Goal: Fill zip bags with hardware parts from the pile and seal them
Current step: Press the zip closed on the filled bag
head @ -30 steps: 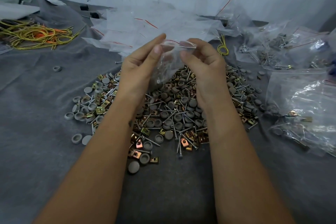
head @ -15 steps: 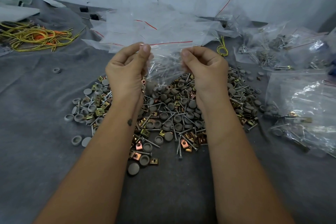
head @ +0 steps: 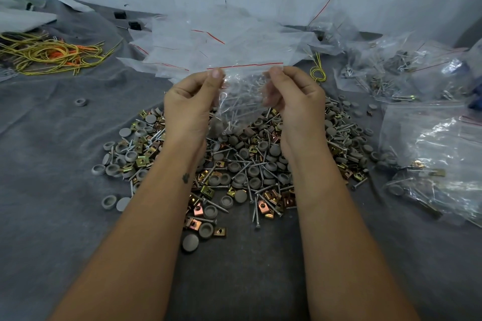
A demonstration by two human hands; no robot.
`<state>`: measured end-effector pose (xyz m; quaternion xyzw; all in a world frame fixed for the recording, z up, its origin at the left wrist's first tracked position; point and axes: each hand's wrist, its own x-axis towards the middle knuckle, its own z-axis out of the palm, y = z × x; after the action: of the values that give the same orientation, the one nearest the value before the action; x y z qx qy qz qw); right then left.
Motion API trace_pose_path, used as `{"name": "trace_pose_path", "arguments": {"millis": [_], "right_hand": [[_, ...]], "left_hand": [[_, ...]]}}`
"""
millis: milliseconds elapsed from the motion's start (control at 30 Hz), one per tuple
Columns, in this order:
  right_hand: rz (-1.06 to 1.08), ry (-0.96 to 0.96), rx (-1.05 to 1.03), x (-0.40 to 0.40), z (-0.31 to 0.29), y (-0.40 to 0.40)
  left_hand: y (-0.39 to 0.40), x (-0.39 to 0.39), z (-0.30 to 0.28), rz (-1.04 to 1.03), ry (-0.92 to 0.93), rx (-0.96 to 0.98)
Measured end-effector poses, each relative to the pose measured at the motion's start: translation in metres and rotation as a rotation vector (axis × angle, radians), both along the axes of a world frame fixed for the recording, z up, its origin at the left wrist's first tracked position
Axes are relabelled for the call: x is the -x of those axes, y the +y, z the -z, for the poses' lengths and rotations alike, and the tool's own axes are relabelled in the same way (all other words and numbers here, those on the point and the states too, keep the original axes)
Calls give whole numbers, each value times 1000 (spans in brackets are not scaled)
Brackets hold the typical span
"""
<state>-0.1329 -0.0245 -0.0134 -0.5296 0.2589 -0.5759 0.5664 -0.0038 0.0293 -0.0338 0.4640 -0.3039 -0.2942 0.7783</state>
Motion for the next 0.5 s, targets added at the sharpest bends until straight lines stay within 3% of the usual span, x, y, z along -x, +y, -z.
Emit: {"name": "trace_pose_path", "arguments": {"millis": [500], "right_hand": [[74, -50, 7, -1, 2, -3]], "left_hand": [[-3, -5, 4, 8, -26, 88]]}}
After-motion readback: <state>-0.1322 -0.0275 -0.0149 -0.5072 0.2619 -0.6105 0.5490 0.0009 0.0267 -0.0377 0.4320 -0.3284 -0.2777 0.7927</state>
